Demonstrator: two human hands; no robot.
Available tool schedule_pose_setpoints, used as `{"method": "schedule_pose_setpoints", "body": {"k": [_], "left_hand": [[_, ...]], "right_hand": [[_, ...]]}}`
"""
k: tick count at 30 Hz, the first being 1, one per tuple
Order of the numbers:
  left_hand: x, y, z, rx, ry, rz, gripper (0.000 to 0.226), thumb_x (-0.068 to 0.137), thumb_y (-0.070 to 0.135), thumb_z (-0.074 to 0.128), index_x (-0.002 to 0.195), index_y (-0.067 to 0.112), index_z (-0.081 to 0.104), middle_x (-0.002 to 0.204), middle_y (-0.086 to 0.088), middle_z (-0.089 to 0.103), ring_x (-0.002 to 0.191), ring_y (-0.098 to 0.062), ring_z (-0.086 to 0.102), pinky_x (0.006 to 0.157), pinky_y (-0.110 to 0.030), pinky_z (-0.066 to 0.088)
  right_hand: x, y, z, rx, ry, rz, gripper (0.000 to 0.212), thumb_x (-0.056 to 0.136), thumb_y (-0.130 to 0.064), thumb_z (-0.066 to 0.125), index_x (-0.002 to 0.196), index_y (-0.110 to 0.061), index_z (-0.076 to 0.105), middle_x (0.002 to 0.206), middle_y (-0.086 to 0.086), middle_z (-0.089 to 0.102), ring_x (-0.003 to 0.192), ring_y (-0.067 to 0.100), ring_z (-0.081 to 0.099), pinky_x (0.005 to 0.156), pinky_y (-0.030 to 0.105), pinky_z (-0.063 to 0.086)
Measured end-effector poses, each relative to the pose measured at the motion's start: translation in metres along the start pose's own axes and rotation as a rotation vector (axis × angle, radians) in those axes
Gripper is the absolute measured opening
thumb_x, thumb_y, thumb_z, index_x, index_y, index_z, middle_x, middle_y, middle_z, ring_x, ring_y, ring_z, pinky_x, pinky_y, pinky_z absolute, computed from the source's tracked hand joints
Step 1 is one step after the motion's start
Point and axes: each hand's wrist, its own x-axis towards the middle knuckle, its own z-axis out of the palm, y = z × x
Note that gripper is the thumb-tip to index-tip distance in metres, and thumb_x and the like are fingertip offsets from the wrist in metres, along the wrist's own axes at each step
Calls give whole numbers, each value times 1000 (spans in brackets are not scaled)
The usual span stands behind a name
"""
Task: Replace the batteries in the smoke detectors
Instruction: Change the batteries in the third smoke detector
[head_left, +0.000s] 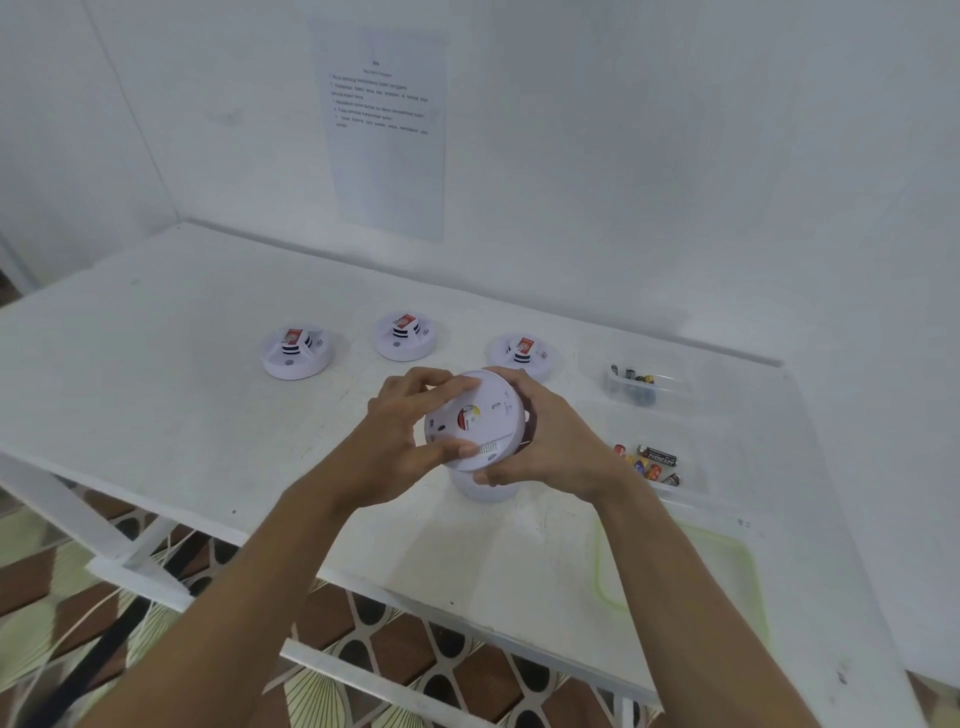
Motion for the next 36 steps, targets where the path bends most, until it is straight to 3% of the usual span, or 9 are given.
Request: {"method": "schedule_pose_setpoints", "body": {"k": [6, 10, 14, 17, 19, 22, 25, 31, 36], "left_hand": [[-4, 1, -1, 108, -57, 39, 57, 82, 56, 57, 135, 57, 35, 127, 28, 34, 122, -5, 29, 100, -30, 26], [-10, -4, 1, 22, 42, 48, 53, 81, 52, 69, 130, 52, 49, 126, 37, 41, 121, 3, 36, 99, -23, 34], [-22, -7, 11, -120, 251, 98, 34, 91, 19, 64, 123, 30, 65, 129, 22, 58, 128, -2, 49, 105, -21, 42], [-33, -10, 14, -93, 226, 161, 64, 71, -2, 53, 132, 17, 60, 141, 8, 52, 138, -8, 41, 111, -19, 35], [-35, -13, 15, 11, 269, 235, 58, 76, 6, 63, 133, 13, 58, 141, 3, 52, 137, -13, 43, 109, -21, 37], [-36, -19, 15, 37, 386, 258, 41, 87, 25, 68, 126, 12, 62, 128, 3, 61, 122, -11, 56, 99, -23, 46], [-39, -18, 10, -57, 438, 101, 36, 90, 32, 66, 124, 25, 59, 119, 19, 62, 111, 6, 57, 90, -10, 44], [-35, -4, 2, -435, 500, -141, 39, 96, 38, 51, 134, 45, 46, 86, 7, 68, 90, -12, 68, 75, -26, 57], [-31, 3, 2, -784, 491, -226, 31, 102, 34, 40, 129, 46, 51, 127, 18, 60, 107, -11, 66, 66, -30, 59]], "right_hand": [[-1, 3, -4, 38, -68, 27, 91, 64, 5, 89, 140, -27, 50, 130, -5, 62, 123, 15, 58, 98, 41, 56], [1, 4, -1, 94, -92, 56, 90, 65, 4, 89, 141, -23, 49, 132, 0, 61, 123, 19, 59, 97, 48, 56], [3, 8, 3, 253, -78, 81, 83, 68, 4, 86, 140, -18, 51, 133, 8, 63, 124, 29, 60, 97, 59, 53], [2, 13, 7, 391, -91, 92, 75, 74, 4, 81, 141, -11, 51, 136, 13, 62, 128, 31, 57, 106, 53, 48], [1, 10, 13, 445, -92, 131, 69, 77, -7, 81, 140, -9, 52, 132, 13, 65, 122, 32, 62, 98, 44, 54], [-2, -4, 26, 341, -16, 212, 56, 88, -42, 73, 133, -13, 57, 116, 7, 71, 91, 22, 72, 62, 26, 54], [0, -11, 37, 242, 93, 265, 54, 87, -69, 46, 115, -27, 65, 102, -4, 66, 75, 11, 61, 55, 25, 45], [3, -9, 57, 117, 199, 100, 39, 103, -52, 38, 139, -44, 51, 119, -17, 67, 93, 4, 64, 67, 17, 49], [3, -19, 76, 139, 229, 5, 33, 105, -35, 47, 129, -58, 43, 114, -27, 66, 84, 10, 64, 67, 25, 57]]}}
